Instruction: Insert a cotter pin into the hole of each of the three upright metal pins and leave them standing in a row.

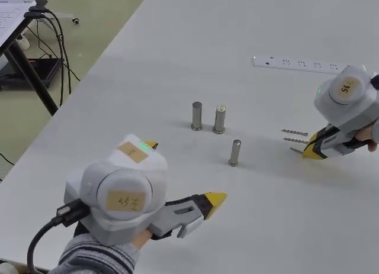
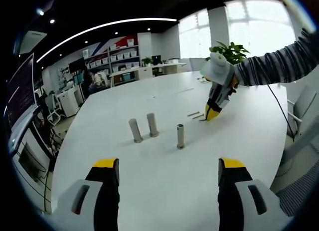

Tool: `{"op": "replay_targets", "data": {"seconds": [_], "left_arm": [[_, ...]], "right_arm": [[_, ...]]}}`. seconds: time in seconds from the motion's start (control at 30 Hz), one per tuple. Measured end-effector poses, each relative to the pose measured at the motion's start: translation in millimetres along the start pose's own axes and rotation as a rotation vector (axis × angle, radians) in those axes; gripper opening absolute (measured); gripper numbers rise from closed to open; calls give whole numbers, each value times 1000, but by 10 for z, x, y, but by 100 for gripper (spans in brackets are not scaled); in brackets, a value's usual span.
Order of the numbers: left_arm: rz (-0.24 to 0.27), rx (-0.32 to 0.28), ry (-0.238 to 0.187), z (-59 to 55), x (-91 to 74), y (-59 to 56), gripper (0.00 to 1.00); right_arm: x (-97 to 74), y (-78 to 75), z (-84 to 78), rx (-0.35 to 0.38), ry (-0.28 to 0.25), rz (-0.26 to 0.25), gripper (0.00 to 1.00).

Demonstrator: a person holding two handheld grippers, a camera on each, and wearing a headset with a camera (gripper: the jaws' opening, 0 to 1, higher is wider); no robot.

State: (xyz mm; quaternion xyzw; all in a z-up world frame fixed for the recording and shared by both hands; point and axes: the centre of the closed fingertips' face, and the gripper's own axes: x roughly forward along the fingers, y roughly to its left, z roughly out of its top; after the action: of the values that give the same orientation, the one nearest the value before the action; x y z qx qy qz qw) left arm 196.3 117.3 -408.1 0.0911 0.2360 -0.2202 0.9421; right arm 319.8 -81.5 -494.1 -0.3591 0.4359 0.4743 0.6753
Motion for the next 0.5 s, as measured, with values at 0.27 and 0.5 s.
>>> {"op": "replay_targets", "data": {"seconds": [0.27,0.5], "left_arm": [[-18,16,1,15,4,-36,78],[-41,30,-5,50,21,-85,73]], "right_arm": [[-48,146,56,-67,-51,-12,0],[-128,330,202,-166,-121,-13,0]]}}
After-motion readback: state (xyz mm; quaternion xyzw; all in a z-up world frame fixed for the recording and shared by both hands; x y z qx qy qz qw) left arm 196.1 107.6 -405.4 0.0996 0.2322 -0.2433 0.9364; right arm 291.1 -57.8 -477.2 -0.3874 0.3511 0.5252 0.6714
